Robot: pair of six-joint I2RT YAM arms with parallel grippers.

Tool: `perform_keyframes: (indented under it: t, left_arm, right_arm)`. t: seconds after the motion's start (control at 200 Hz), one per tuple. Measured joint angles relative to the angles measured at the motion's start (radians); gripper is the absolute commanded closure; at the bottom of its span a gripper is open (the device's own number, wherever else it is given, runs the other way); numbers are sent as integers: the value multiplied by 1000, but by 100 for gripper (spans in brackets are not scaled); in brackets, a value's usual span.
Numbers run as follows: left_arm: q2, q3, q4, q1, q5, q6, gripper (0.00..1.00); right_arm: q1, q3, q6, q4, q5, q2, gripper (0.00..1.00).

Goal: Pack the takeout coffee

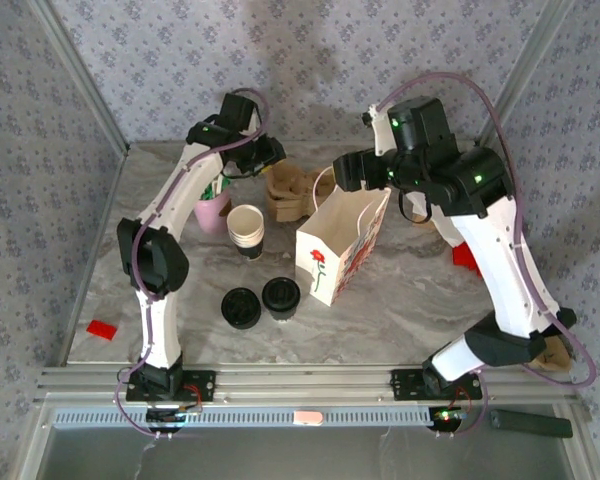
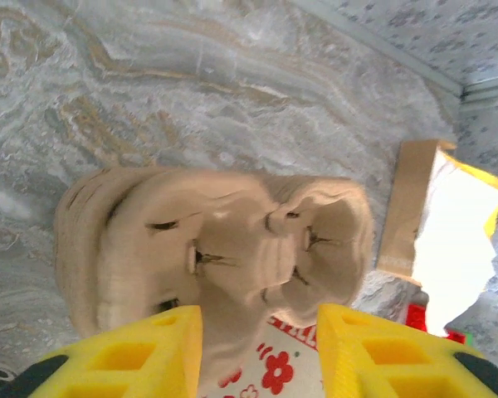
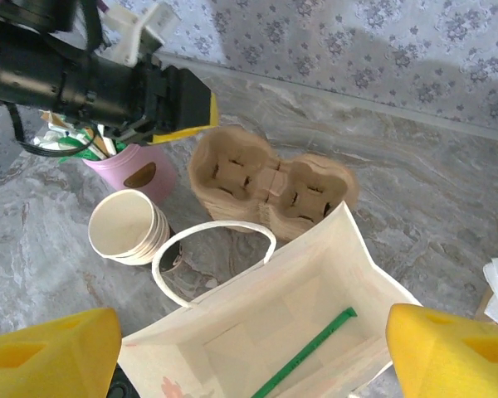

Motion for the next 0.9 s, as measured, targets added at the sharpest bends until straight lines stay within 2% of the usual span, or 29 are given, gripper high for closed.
perform_keyframes:
  t: [0.1,0.315,0.485,0.635,0.815,0.899]
  left_arm:
    - [-28,37,-2,-2,-8,4,46]
    - [-151,66,-23,-11,-74,19,40]
    - [-314,-30,-27,-11,-157,32,38]
    - [-426,-134,-28,1,-196,39,37]
    - [-498,-269,-18,23,-207,39,37]
    - [-508,-316,-13,29,-206,38,37]
  right_arm:
    - [31,60,40,-34,13,47,17]
    - [151,129,136,-77,47,174,23]
    - [182,130,216,-100,82,255,28]
    - [183,142,261,-106,108,307,42]
    - [184,163,281,-120,135,356,50]
    - [188,163,276,-138,144,365,62]
